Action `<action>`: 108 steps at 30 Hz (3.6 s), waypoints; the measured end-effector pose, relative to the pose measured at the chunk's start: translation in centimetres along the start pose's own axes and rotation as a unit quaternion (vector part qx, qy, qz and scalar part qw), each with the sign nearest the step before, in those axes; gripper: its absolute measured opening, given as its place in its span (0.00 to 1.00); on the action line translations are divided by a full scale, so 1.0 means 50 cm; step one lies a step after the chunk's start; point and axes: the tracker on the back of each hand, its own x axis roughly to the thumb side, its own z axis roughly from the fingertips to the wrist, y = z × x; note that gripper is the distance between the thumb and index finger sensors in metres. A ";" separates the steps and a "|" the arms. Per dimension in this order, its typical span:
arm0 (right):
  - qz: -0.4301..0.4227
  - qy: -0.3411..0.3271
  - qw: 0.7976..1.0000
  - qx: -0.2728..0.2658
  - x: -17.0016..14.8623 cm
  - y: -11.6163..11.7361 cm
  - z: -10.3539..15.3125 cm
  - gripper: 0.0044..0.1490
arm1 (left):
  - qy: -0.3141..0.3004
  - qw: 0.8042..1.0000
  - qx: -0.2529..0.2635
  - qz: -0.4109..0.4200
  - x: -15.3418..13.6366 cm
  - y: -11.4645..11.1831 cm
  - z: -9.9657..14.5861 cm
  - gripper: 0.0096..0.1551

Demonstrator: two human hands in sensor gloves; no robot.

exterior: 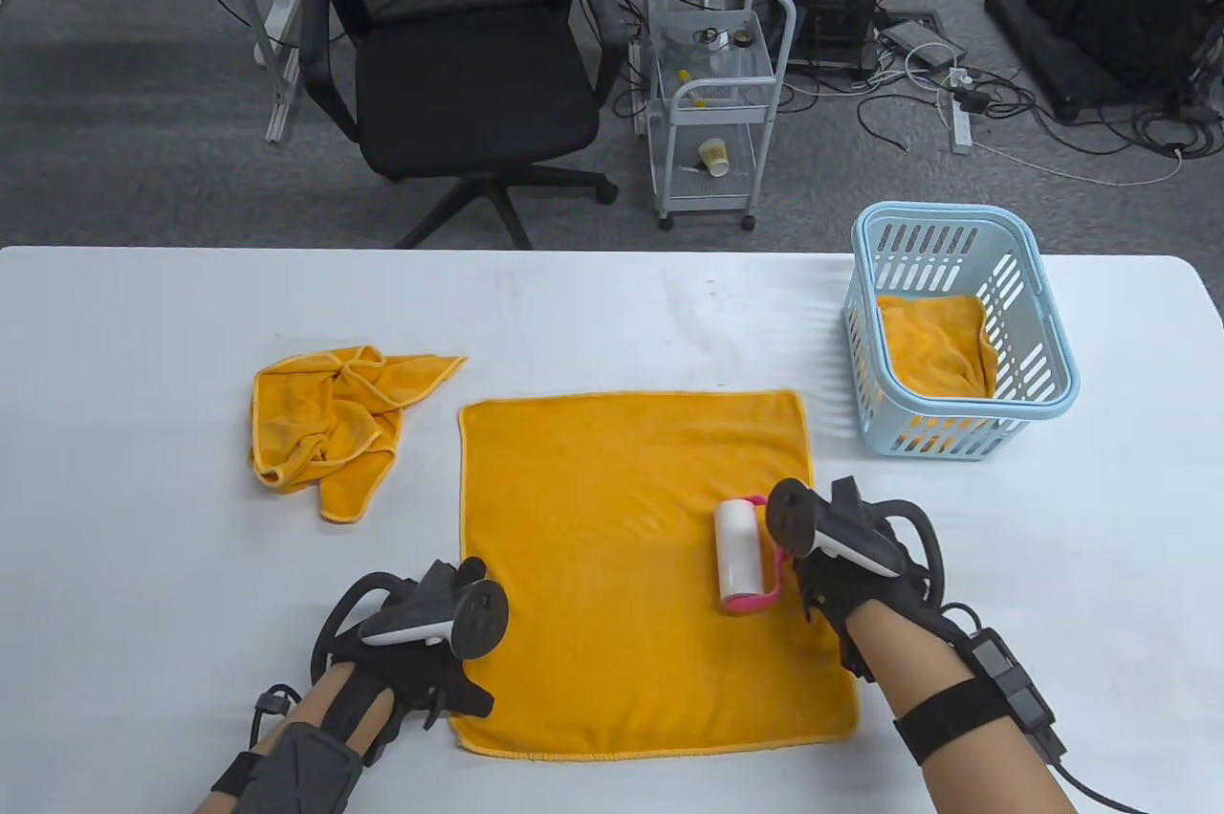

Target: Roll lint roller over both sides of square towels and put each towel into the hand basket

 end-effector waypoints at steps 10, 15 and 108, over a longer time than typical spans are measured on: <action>0.036 -0.084 0.995 -0.050 0.273 -0.016 -0.071 0.39 | -0.003 1.000 0.001 -0.001 0.000 0.000 0.000 0.66; 0.034 -0.051 0.997 -0.052 0.249 -0.001 -0.090 0.38 | -0.004 1.000 0.002 0.000 -0.001 0.000 0.000 0.66; 0.017 -0.135 0.989 -0.050 0.226 0.007 0.065 0.37 | 0.000 1.000 0.003 -0.002 0.000 0.001 -0.001 0.65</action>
